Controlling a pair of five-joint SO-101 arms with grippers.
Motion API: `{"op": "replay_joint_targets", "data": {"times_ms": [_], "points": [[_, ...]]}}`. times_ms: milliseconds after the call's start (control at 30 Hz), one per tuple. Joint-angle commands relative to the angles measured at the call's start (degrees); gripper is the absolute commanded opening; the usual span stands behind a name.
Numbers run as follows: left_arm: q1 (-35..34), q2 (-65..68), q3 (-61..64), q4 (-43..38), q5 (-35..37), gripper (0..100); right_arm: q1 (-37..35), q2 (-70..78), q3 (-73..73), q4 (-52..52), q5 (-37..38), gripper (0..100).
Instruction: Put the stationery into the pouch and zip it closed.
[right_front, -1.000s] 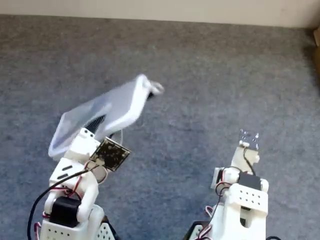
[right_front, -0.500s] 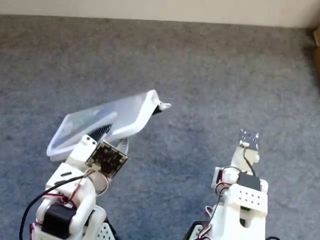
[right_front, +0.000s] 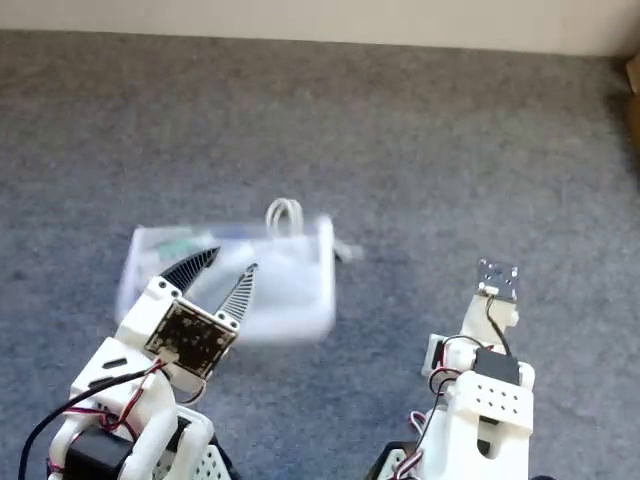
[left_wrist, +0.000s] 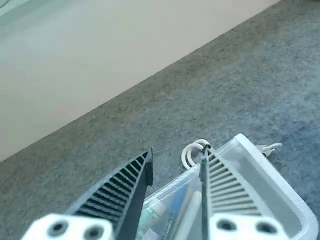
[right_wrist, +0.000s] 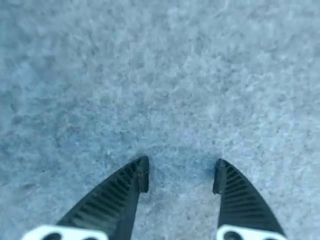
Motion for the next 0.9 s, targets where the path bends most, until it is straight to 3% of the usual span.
{"op": "replay_joint_targets", "data": {"times_ms": [0, 333, 533, 867], "points": [[1.1, -0.5, -7.1, 2.0, 4.1, 16, 0.1, -0.3, 0.5, -2.6, -0.2, 19.9], [0.7, -0.5, -10.8, 7.6, 4.5, 16, 0.1, -0.3, 0.5, -2.6, -0.2, 19.8], [0.1, -0.5, -10.7, 8.7, 4.3, 0, 0.0, -0.3, 0.6, -2.9, -0.2, 11.6], [-14.0, -0.5, -10.5, 10.1, 4.6, 0, -2.3, -0.3, 0.6, -2.9, -0.2, 5.6]]}}
